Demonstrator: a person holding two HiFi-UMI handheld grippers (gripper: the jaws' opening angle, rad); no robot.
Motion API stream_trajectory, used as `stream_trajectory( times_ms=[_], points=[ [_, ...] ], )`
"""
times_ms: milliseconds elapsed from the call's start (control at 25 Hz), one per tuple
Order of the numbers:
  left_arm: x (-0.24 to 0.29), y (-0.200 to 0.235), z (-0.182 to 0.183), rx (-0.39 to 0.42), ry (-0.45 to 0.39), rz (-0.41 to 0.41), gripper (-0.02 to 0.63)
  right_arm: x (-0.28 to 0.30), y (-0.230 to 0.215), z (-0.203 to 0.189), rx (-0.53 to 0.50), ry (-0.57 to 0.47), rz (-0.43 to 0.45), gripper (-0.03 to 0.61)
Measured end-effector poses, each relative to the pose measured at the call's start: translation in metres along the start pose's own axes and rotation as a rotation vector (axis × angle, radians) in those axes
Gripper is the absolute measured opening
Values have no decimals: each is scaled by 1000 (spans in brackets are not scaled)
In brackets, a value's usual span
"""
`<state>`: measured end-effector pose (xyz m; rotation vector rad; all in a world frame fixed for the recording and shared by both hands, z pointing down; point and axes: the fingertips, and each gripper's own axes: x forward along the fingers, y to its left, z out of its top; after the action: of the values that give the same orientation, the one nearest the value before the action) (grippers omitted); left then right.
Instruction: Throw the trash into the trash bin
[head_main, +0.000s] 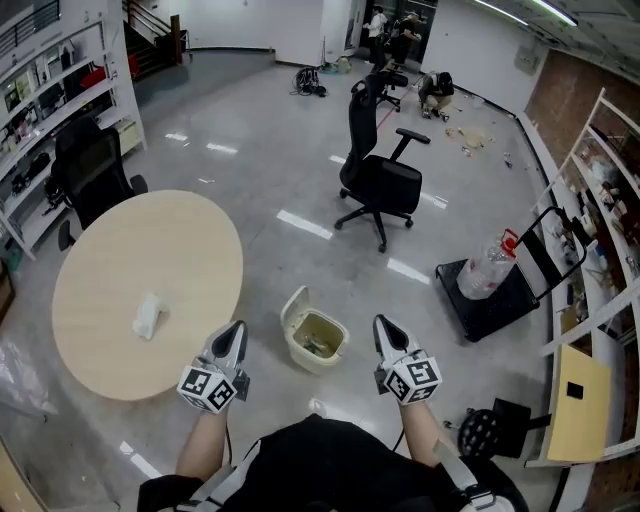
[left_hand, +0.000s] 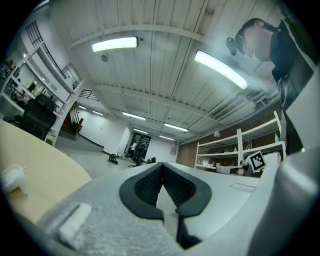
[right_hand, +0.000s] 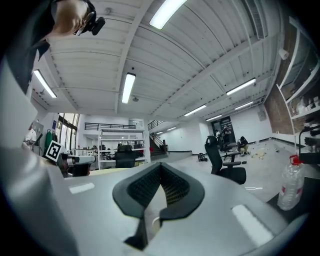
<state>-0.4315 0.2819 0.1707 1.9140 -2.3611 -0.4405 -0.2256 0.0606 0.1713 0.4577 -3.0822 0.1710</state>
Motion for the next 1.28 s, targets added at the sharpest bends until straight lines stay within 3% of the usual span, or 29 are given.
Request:
stream_trajectory(
  times_ms=[240,640,1280],
  points=[
    [21,-35,-8,-15,-19,2,2,-22,-31,-7,26,5,1,6],
    [45,-80,-7,9,-15,-41,2,-18,-40,3,39,-30,67,5],
    [44,-72,8,63,-51,19,1,-25,-55,4,49,-26,51,5]
  ],
)
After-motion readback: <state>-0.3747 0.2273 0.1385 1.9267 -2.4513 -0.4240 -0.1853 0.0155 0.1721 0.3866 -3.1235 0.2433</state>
